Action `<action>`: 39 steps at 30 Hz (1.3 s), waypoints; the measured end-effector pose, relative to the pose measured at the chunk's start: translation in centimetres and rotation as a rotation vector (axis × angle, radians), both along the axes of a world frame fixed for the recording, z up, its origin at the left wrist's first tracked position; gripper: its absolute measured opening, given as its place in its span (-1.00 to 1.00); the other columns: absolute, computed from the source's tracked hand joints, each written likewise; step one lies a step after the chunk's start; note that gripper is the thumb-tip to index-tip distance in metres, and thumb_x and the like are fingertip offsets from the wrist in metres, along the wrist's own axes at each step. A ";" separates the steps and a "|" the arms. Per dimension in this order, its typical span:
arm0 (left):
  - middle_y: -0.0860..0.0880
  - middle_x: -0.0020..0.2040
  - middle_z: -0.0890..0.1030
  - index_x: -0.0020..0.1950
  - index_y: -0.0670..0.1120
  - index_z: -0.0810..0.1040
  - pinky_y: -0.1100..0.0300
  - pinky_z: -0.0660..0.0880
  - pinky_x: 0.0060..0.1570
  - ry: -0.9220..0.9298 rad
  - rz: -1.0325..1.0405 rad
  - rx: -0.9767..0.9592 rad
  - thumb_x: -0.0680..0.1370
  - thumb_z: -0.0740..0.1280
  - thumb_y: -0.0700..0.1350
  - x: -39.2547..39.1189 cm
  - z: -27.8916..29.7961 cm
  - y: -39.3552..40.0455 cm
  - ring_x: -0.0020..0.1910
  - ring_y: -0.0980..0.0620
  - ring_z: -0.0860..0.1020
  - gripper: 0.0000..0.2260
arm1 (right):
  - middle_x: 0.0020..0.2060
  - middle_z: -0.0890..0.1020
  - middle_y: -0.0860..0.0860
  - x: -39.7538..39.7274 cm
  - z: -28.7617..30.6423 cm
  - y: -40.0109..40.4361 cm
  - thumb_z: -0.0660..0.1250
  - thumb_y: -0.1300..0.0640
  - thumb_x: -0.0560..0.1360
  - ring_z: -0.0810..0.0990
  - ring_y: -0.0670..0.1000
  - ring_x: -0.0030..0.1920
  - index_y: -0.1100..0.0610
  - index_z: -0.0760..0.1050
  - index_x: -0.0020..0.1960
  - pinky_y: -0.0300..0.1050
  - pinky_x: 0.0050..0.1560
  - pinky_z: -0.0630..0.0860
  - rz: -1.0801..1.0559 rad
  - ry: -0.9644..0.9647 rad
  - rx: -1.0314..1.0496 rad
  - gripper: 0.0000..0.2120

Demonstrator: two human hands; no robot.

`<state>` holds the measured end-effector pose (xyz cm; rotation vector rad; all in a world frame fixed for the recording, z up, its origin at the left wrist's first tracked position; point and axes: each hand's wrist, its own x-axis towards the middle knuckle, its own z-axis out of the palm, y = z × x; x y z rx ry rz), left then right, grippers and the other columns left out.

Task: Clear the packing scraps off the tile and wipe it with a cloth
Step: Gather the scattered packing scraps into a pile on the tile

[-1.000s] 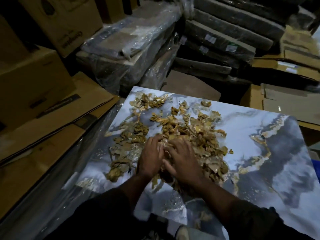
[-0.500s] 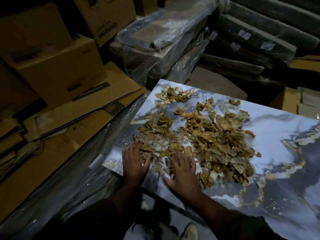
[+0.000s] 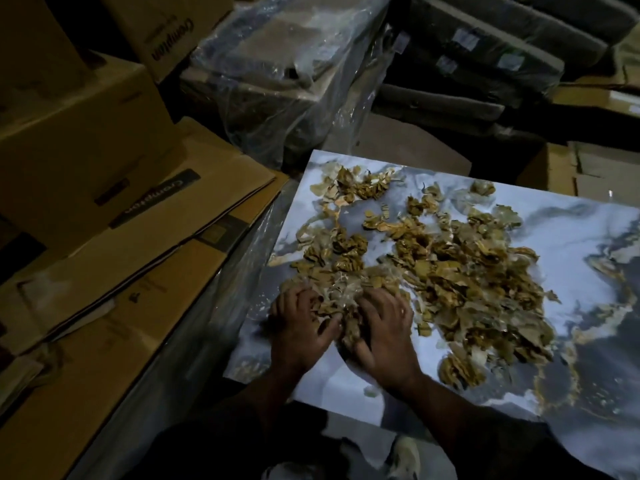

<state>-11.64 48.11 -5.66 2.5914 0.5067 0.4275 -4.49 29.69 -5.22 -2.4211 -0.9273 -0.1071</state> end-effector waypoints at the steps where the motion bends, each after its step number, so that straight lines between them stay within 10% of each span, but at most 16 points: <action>1: -0.12 0.36 0.42 0.30 -0.08 0.49 -0.10 0.35 0.35 -0.009 -0.014 0.033 0.47 0.34 0.32 0.3 -0.1 0.5 0.36 -0.18 0.40 -0.41 | 0.48 0.34 0.05 0.3 0.0 -0.1 0.24 -0.12 0.51 0.18 0.08 0.58 0.04 0.38 0.48 0.35 0.51 0.07 -0.014 -0.011 -0.011 -0.43; 7: -0.06 0.59 0.28 0.58 -0.05 0.29 -0.12 0.08 0.59 0.074 -0.280 0.032 0.53 0.20 0.40 1.8 -0.9 1.6 0.60 -0.09 0.21 -0.24 | 0.65 0.03 -0.01 0.8 -0.6 0.6 0.23 -0.49 0.46 -0.10 0.17 0.65 -0.08 0.07 0.65 0.41 0.54 -0.19 0.001 -0.005 -0.188 -0.09; 20: 0.10 0.13 0.42 0.17 0.07 0.40 0.06 0.52 0.12 0.053 -0.330 -0.141 0.52 0.28 0.15 4.3 -1.8 -3.2 0.14 0.06 0.45 -0.71 | 0.27 0.48 0.06 0.9 -1.7 0.3 0.34 -0.12 0.43 0.42 0.18 0.15 0.07 0.50 0.30 0.06 0.09 0.43 -0.107 0.000 -0.137 -0.51; 28: 0.20 0.08 0.49 0.16 0.21 0.39 0.07 0.54 0.03 0.006 -0.228 -0.385 0.53 0.19 0.20 8.0 1.3 -4.9 0.10 0.08 0.53 -0.77 | -0.08 0.52 -0.04 3.3 1.8 0.3 0.36 0.07 0.47 0.46 0.03 -0.06 0.06 0.53 0.04 -0.11 -0.15 0.32 -0.252 0.152 0.040 -0.84; 39: -0.06 -0.14 0.53 -0.07 -0.04 0.45 0.13 0.43 -0.13 -0.274 -0.201 -0.817 0.62 0.19 -0.05 13.7 9.1 -12.2 -0.14 -0.06 0.52 -0.88 | -0.05 0.60 0.03 7.1 8.6 -5.1 0.48 0.18 0.40 0.56 0.07 0.01 0.15 0.60 0.07 -0.11 -0.11 0.44 -0.460 0.010 0.102 -0.75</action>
